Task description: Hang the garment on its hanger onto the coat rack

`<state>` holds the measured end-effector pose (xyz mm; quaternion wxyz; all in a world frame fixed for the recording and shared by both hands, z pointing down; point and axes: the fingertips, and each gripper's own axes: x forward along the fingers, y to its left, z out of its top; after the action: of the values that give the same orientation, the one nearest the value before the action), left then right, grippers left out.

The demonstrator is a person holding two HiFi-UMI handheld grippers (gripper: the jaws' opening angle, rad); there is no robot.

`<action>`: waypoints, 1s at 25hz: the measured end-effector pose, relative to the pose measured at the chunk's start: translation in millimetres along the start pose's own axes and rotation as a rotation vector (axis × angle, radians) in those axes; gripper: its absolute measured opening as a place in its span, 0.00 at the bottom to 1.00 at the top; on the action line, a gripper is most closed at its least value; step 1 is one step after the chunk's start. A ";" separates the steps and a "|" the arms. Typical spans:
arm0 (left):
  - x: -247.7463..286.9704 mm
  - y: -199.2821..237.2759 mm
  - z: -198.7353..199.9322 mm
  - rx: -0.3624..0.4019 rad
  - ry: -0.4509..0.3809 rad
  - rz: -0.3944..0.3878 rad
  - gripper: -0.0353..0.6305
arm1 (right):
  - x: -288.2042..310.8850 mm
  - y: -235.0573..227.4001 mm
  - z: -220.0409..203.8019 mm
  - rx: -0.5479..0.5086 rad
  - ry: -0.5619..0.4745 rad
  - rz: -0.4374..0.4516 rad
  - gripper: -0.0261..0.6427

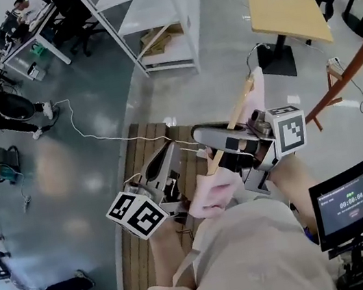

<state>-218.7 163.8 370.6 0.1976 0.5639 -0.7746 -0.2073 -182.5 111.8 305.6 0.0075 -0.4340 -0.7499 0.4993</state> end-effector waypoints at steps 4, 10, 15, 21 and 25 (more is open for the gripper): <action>68.2 -7.6 10.3 -0.003 0.066 -0.072 0.06 | -18.5 -13.5 57.3 -0.020 -0.036 -0.025 0.06; 157.7 -43.0 17.9 0.000 0.120 -0.167 0.06 | -51.7 -21.4 132.2 -0.018 -0.081 -0.068 0.06; 201.4 -69.2 19.1 0.022 0.139 -0.244 0.06 | -75.0 -22.0 168.8 -0.014 -0.112 -0.071 0.06; 231.2 -91.8 27.1 0.055 0.134 -0.345 0.06 | -85.9 -3.2 202.2 -0.054 -0.139 -0.051 0.06; 250.6 -107.9 43.0 0.084 0.129 -0.412 0.06 | -88.5 10.1 228.4 -0.096 -0.164 -0.056 0.06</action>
<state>-228.2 -101.4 294.1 0.1764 0.7300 -0.6368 -0.1745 -222.4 -114.8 220.8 -0.0609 -0.3704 -0.7828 0.4963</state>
